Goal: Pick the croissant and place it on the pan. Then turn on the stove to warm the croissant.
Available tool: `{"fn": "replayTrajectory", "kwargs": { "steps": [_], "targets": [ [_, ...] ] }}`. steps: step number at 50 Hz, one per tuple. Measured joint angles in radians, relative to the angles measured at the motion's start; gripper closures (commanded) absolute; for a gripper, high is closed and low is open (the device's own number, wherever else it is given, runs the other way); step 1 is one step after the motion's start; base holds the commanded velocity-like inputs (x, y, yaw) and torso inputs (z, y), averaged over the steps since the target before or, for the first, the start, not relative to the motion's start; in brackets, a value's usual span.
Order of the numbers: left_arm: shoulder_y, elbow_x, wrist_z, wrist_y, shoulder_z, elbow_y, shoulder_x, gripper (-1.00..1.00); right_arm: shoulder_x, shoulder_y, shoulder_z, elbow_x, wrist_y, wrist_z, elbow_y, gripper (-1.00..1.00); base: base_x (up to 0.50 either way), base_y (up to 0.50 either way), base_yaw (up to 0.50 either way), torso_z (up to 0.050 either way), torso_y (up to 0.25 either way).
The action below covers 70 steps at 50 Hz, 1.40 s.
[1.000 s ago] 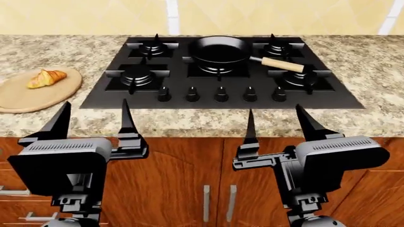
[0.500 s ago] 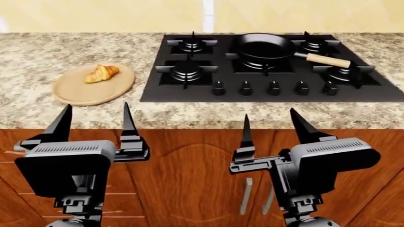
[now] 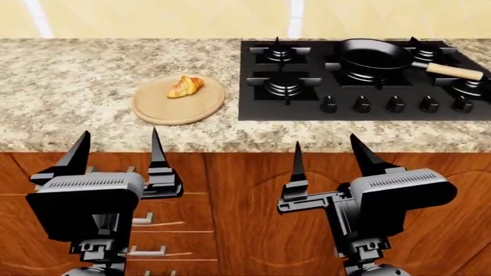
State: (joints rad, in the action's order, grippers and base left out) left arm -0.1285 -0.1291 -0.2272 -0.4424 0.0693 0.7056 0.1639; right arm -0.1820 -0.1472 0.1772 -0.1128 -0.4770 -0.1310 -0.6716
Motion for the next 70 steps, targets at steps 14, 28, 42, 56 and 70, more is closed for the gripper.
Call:
{"fn": "replayTrajectory", "kwargs": {
  "steps": [14,28,42,56,70],
  "targets": [
    [0.011,-0.007,-0.010,0.018,0.002,-0.009,0.012,-1.00,-0.003,-0.001,0.006,-0.013,0.005,-0.008,0.013,-1.00,0.29,0.22,0.00,0.000,0.000],
    [0.015,-0.014,-0.020,0.024,0.009,-0.008,0.020,-1.00,-0.012,-0.001,0.014,-0.022,0.004,-0.014,0.019,-1.00,0.50,0.00,0.00,0.000,0.000],
    [0.015,-0.025,-0.029,0.027,0.017,-0.005,0.029,-1.00,-0.022,-0.003,0.018,-0.032,0.004,-0.019,0.021,-1.00,0.50,0.00,0.00,0.000,0.000],
    [0.018,-0.040,-0.043,0.033,0.027,-0.003,0.043,-1.00,-0.026,0.007,0.013,-0.042,0.034,-0.029,0.027,-1.00,0.07,0.01,0.00,0.000,0.001],
    [0.021,-0.047,-0.058,0.045,0.037,-0.009,0.055,-1.00,-0.038,0.005,0.027,-0.032,0.034,-0.043,0.030,-1.00,0.00,0.41,0.00,0.000,0.000]
  ]
}}
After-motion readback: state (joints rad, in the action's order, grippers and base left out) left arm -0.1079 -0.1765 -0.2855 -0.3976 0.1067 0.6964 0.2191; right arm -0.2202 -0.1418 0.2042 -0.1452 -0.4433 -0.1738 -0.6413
